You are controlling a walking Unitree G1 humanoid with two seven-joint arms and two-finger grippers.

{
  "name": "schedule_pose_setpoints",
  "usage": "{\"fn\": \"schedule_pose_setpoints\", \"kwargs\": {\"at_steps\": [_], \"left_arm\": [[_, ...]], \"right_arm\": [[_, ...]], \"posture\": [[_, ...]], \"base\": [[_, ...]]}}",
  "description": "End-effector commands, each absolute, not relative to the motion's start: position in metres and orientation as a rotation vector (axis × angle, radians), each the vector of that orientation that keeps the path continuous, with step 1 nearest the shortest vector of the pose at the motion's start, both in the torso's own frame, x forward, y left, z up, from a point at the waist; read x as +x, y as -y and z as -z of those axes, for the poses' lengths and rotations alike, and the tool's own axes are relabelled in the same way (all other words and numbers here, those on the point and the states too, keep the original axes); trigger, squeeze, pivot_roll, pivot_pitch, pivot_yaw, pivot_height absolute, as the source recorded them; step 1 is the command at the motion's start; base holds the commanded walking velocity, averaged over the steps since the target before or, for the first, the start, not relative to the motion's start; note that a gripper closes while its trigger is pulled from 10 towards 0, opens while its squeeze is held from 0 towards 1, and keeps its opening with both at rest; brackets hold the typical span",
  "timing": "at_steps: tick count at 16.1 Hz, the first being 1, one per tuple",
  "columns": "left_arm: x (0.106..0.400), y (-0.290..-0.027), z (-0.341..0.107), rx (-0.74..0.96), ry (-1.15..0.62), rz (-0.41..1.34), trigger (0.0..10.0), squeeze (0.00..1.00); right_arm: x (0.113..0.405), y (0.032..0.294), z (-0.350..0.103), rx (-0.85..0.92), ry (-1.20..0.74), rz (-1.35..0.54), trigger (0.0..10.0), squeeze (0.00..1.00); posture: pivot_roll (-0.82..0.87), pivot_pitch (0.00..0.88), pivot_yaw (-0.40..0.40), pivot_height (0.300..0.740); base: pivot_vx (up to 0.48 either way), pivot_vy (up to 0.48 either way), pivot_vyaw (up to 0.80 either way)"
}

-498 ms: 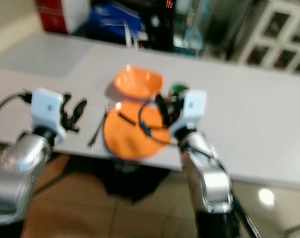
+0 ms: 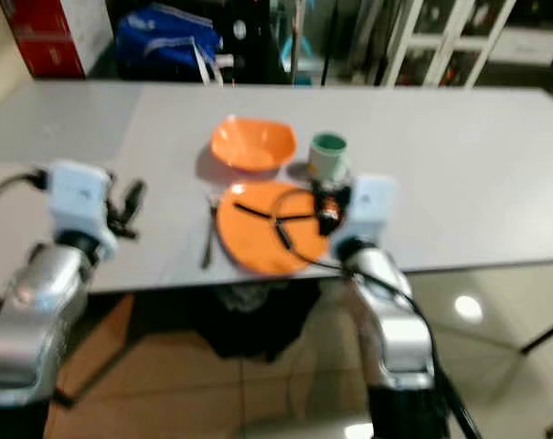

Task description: Setting the table

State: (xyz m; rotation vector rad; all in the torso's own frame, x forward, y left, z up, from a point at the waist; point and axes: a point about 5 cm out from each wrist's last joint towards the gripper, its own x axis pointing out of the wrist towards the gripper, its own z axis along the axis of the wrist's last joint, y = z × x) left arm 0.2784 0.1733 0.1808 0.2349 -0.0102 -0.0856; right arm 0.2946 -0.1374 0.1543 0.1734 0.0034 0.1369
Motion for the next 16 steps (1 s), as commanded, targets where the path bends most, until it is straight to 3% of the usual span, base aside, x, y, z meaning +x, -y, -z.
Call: {"fn": "schedule_pose_setpoints", "kwargs": {"at_steps": [1, 6, 13, 16], "left_arm": [[0.275, -0.180, -0.183, 0.260, 0.040, 0.069, 10.0, 0.00], [0.273, -0.181, -0.181, 0.273, 0.047, 0.064, 10.0, 0.00], [0.272, -0.185, -0.176, 0.301, 0.028, 0.088, 10.0, 0.00], [0.273, -0.181, -0.180, 0.300, 0.051, 0.096, 10.0, 0.00]], "right_arm": [[0.296, 0.131, -0.157, 0.183, 0.021, -0.152, 10.0, 0.00], [0.293, 0.145, -0.145, 0.200, 0.000, -0.107, 10.0, 0.00], [0.284, 0.136, -0.132, 0.079, 0.003, -0.174, 10.0, 0.00], [0.286, 0.136, -0.136, 0.080, 0.028, -0.177, 10.0, 0.00]], "posture": [[0.01, 0.003, -0.042, 0.740], [0.02, 0.004, -0.013, 0.740], [0.03, 0.000, 0.017, 0.740], [0.04, 0.000, 0.007, 0.740]], "base": [[0.000, 0.480, 0.00], [0.000, 0.480, 0.00], [0.000, 0.480, 0.00], [0.000, 0.480, 0.71]]}}
